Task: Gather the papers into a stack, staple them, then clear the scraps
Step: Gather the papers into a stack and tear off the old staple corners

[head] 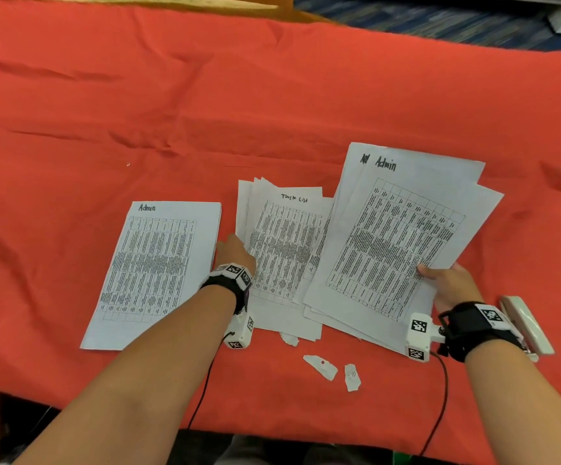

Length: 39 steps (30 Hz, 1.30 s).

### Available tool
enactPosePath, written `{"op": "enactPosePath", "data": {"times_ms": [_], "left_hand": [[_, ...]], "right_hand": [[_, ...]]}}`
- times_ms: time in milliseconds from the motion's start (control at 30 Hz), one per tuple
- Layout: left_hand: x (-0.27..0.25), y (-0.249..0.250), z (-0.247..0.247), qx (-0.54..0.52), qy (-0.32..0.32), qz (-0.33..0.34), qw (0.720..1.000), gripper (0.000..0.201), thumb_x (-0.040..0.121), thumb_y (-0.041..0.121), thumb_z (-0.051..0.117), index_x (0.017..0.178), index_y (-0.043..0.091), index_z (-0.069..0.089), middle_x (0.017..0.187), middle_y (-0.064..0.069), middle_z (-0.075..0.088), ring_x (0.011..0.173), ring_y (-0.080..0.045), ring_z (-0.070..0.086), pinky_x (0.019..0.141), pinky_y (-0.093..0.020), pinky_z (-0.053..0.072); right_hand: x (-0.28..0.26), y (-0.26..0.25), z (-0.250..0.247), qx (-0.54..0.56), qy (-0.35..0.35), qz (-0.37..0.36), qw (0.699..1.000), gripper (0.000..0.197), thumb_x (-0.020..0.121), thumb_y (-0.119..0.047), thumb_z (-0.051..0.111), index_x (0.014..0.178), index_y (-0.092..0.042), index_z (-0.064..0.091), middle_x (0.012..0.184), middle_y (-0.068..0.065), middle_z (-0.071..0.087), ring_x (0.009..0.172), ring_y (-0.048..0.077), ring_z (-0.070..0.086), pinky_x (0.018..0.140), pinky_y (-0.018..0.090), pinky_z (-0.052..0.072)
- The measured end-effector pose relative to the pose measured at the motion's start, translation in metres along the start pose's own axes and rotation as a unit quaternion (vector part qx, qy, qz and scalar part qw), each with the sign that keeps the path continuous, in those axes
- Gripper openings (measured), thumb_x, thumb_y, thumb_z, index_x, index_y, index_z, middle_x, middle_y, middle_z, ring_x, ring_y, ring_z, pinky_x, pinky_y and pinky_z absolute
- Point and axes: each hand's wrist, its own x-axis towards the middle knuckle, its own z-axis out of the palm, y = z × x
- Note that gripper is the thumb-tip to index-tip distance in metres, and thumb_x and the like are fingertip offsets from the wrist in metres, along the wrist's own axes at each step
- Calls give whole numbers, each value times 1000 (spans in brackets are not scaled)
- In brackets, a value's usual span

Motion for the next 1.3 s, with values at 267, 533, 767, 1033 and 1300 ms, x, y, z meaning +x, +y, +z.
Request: {"op": "enactPosePath", "data": {"times_ms": [267, 533, 767, 1033, 1300], "left_hand": [[-16, 10, -31, -240, 73, 113, 961, 25, 87, -5, 36, 82, 17, 47, 73, 0, 50, 64, -18, 47, 51, -23, 37], [-36, 52, -41, -389, -77, 124, 910, 24, 84, 1, 61, 84, 24, 53, 99, -7, 71, 84, -20, 66, 83, -39, 53], [-69, 78, -23, -404, -151, 79, 899, 32, 86, 14, 66, 113, 15, 48, 107, -5, 68, 93, -25, 68, 86, -45, 55], [-83, 109, -43, -349, -110, 161, 917, 35, 95, 22, 53, 125, 10, 41, 112, 1, 58, 102, -16, 57, 91, -31, 45], [-91, 107, -48, -413, -19, 202, 888, 35, 89, 6, 57, 119, 20, 44, 104, 10, 59, 92, -2, 59, 79, -13, 47]], "right_hand": [[4, -7, 6, 35, -25, 11, 999, 46, 85, 12, 55, 130, 0, 54, 123, 20, 65, 111, 38, 64, 87, 53, 54], [1, -27, 35, 55, -116, -13, 992, 50, 85, 11, 53, 133, -1, 52, 130, 19, 62, 115, 34, 63, 94, 50, 53], [-1, -35, 44, -50, -75, -86, 992, 58, 84, 16, 55, 131, -16, 42, 129, 10, 60, 121, 30, 57, 103, 57, 43], [-21, -60, 53, -87, -67, -215, 970, 41, 85, 7, 60, 109, -27, 60, 114, -4, 68, 113, 18, 64, 103, 46, 48], [-38, -67, 64, -78, -95, -246, 961, 35, 79, -1, 71, 109, -19, 66, 108, -3, 73, 105, 16, 68, 94, 38, 52]]}}
